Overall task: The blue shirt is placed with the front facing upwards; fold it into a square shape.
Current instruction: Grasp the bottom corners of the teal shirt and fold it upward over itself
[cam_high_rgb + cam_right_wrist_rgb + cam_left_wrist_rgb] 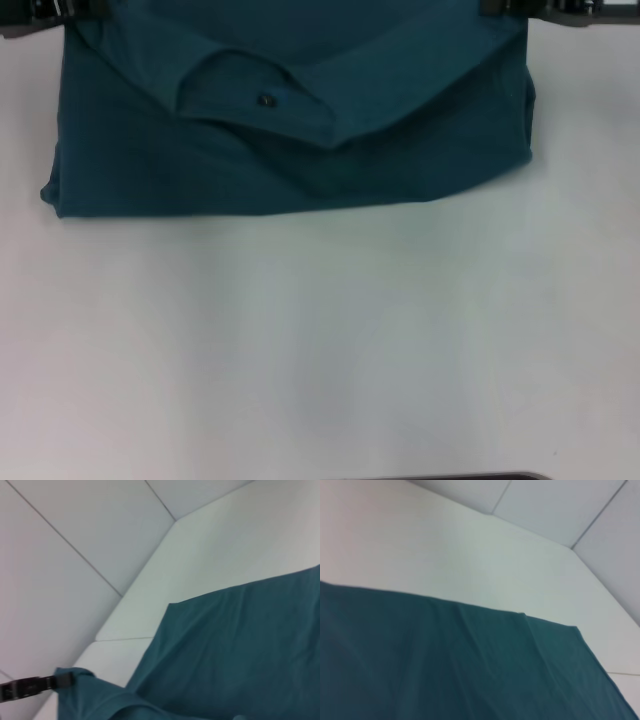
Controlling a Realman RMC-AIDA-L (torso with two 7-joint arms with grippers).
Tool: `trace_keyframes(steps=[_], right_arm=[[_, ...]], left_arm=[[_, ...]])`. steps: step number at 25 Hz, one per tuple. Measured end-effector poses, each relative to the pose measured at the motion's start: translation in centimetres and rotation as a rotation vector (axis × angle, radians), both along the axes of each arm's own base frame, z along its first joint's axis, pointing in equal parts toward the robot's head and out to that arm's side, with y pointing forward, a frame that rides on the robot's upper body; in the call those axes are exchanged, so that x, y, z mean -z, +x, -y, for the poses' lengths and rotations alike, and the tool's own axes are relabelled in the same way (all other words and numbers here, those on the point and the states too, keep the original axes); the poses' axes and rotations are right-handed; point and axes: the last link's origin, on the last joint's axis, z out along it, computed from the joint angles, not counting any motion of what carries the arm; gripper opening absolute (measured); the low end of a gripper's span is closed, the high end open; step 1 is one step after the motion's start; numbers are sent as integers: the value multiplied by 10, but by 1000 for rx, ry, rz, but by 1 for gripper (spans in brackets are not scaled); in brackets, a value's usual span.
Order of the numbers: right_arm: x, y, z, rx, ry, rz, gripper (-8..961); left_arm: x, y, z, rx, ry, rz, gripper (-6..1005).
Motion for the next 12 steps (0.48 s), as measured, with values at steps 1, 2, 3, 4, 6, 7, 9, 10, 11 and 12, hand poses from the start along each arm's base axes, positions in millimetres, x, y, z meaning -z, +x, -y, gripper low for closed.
trace_keyframes(steps=[1, 2, 3, 4, 6, 7, 9, 10, 11, 12], right_arm=[[0, 0, 0, 0, 0, 0, 38], [1, -2, -4, -4, 6, 18, 38], [2, -4, -7, -4, 16, 33, 38], [3, -5, -11, -5, 23, 50, 38], [6, -8, -15, -8, 34, 76, 38], [7, -9, -18, -10, 42, 92, 38], [10, -11, -22, -13, 53, 119, 38], [11, -12, -24, -15, 58, 129, 38], [12, -14, -26, -17, 64, 140, 38], [13, -16, -28, -20, 69, 148, 38]], left_arm=[[-1, 2, -3, 3, 12, -20, 35], [-1, 2, -3, 3, 12, -20, 35], [-1, 3, -5, 8, 16, -33, 35], [0, 5, -7, 12, 18, -42, 34], [-1, 7, -11, 18, 33, -64, 34], [-1, 7, -13, 21, 40, -77, 35], [-1, 8, -16, 29, 56, -105, 36], [0, 9, -18, 32, 60, -115, 36], [1, 9, -19, 36, 65, -129, 36], [1, 10, -21, 39, 70, -140, 36]])
